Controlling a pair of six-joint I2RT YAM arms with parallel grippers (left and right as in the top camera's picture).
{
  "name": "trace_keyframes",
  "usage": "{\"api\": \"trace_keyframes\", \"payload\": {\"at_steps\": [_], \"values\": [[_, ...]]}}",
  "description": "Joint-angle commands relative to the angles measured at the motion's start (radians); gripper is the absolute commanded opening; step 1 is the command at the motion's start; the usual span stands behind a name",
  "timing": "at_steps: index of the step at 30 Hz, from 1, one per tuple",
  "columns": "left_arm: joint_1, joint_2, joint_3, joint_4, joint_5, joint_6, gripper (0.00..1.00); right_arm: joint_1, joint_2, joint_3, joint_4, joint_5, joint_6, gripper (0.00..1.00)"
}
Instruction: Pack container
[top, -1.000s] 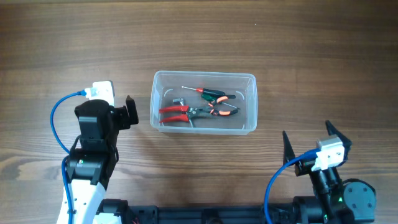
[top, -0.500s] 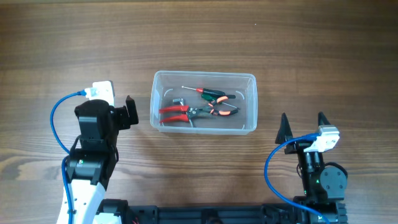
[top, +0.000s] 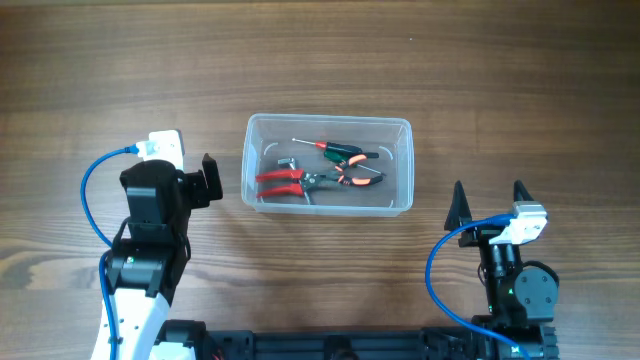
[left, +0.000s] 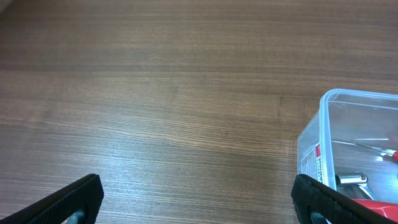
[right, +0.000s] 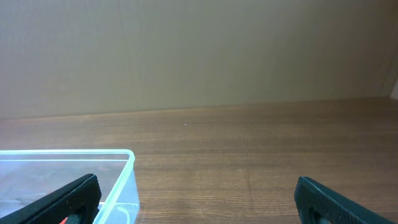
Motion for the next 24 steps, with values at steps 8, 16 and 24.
{"api": "trace_keyframes", "payload": {"at_steps": [8, 16, 24], "values": [[-0.002, -0.010, -0.005, 0.002, -0.010, 0.013, 1.00, 0.005, -0.009, 0.000, 0.005, 0.014, -0.006, 1.00], [-0.016, -0.334, -0.018, -0.204, 0.317, -0.185, 1.00, 0.005, -0.009, 0.000, 0.005, 0.014, -0.006, 1.00], [-0.016, -0.761, -0.255, -0.187, 0.225, -0.224, 1.00, 0.005, -0.009, 0.000, 0.005, 0.014, -0.006, 1.00]]}}
